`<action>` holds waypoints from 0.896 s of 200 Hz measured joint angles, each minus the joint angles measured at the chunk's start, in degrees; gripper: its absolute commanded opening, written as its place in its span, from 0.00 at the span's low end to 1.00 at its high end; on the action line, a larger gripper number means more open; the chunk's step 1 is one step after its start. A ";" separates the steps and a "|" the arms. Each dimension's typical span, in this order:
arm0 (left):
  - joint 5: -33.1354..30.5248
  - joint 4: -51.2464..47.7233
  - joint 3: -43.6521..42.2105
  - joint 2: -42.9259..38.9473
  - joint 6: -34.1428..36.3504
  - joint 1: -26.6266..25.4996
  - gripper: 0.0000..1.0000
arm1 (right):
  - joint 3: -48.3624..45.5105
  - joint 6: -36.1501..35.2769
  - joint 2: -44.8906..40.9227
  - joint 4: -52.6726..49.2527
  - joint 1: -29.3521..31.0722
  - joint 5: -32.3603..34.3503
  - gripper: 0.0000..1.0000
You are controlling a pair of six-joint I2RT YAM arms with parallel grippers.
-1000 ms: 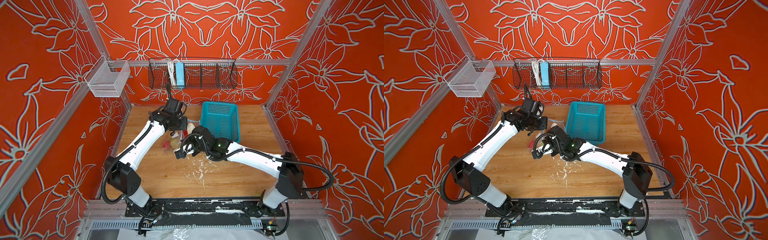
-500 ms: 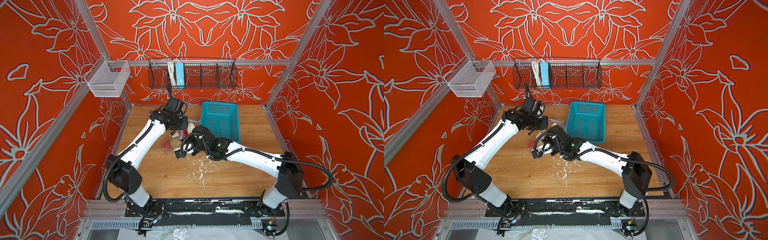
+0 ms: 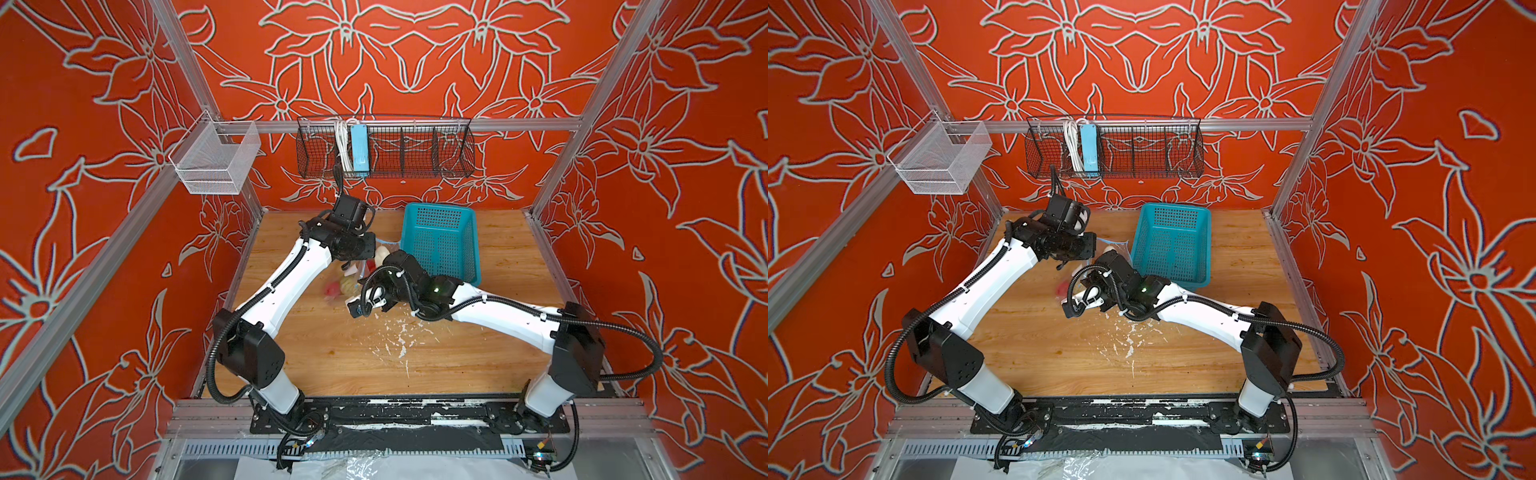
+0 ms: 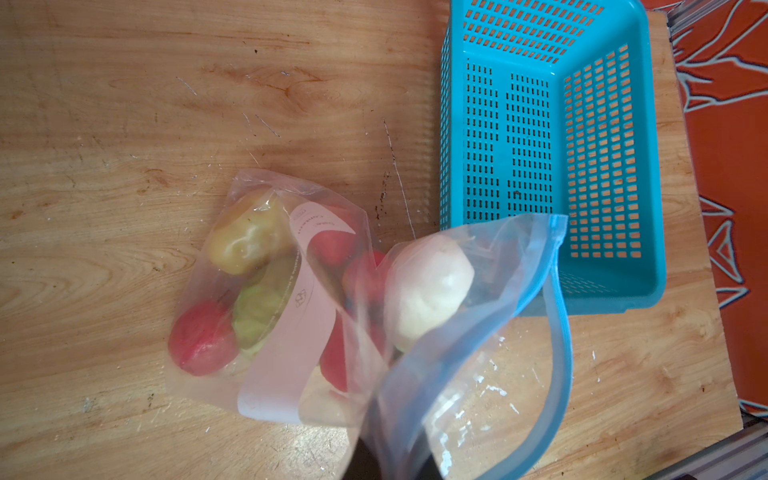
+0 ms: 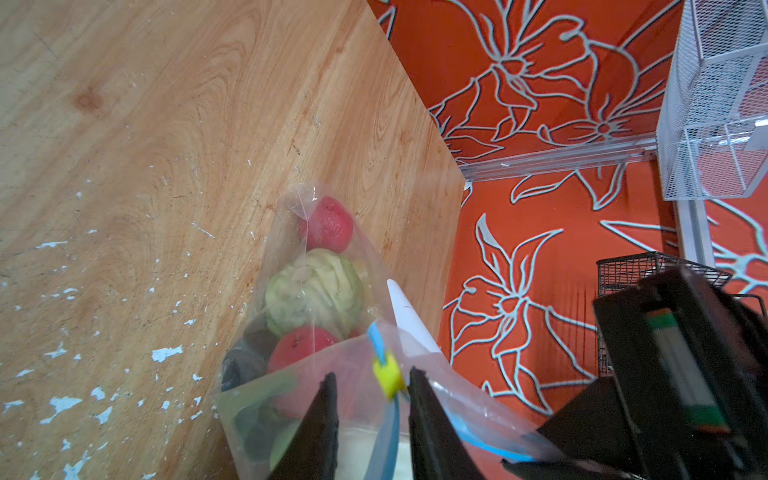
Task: Place the food in the zip-top bag and seal the zipper
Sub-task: 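Pinch the blue zipper edge with the right gripper beside the left gripper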
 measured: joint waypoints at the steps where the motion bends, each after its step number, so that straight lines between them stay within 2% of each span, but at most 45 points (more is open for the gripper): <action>1: 0.00 0.00 0.00 0.00 -0.02 0.00 0.00 | 0.00 0.02 0.00 0.00 0.00 -0.02 0.35; 44: 0.31 -0.09 0.11 0.22 -0.61 0.00 0.00 | 0.44 -0.09 0.02 -0.22 0.00 -0.46 0.32; 66: 0.46 -0.26 0.48 0.55 -0.79 0.00 0.00 | 1.31 -0.46 0.04 -0.28 0.00 -0.33 0.24; 179: 0.46 -0.72 0.96 0.76 -0.85 0.00 0.00 | 1.73 -2.01 0.83 -1.55 -0.31 1.03 0.24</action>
